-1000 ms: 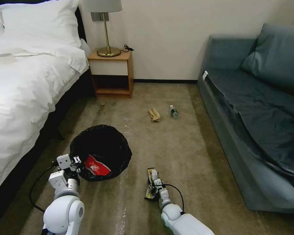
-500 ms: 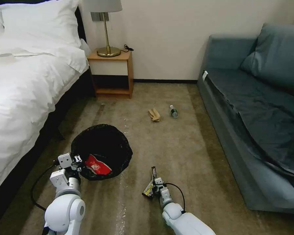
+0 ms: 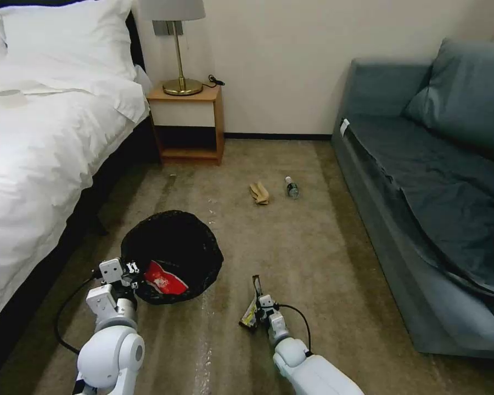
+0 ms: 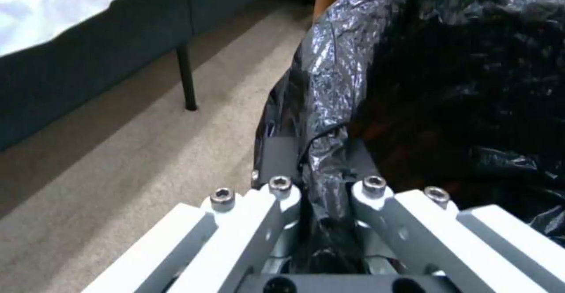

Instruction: Pick up the trash bin, then pick up the garbage on the floor and place it into the trash bin.

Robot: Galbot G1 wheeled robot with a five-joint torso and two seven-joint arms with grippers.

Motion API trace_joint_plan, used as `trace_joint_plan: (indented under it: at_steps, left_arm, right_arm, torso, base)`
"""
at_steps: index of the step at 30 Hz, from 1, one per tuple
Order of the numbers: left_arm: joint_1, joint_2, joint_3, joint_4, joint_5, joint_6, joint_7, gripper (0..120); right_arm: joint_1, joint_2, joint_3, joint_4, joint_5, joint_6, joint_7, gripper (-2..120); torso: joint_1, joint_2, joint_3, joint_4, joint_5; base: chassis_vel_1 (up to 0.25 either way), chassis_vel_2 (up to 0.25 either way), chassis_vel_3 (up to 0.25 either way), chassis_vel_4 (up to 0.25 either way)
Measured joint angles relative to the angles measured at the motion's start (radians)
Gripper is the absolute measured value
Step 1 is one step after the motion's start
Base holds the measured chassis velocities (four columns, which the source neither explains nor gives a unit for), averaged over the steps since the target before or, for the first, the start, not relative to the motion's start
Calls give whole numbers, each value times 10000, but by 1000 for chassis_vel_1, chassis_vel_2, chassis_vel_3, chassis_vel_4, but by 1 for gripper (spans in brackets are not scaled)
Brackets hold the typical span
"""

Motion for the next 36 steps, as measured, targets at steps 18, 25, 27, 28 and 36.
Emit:
trace_joint_plan:
  at_steps: [18,25,27,28,36]
  left_arm:
    - [-306,23,-10,497,-309,-147,98,4]
    - [-273,-88,-14,605,-223,-256,159,4]
    - [-280,-82,-32,623,-234,-258,159,4]
    - [-289,-71,-41,628,-244,-258,159,4]
    - [-513,-55,11,574,-251,-185,93,4]
  right_arm:
    - [114,-861,152,5785,293,-681,1188,0]
    - [883,-656,-1011,6581,343,-964,1619,0]
    - [1058,-556,-1238,6634,379,-1021,1700,0]
    - [1178,-487,-1440,6650,393,-1051,1745,0]
    - [1387,123,-2637,6011,-178,-1016,1857,0]
  torso:
    - [0,0,0,0,-1]
    - [1,0,0,0,-2]
    - [1,0,0,0,-2]
    - [1,0,0,0,-4]
    - [1,0,0,0,-2]
  base:
    - [0,0,0,0]
    - [0,0,0,0]
    - [0,0,0,0]
    - [0,0,0,0]
    - [0,0,0,0]
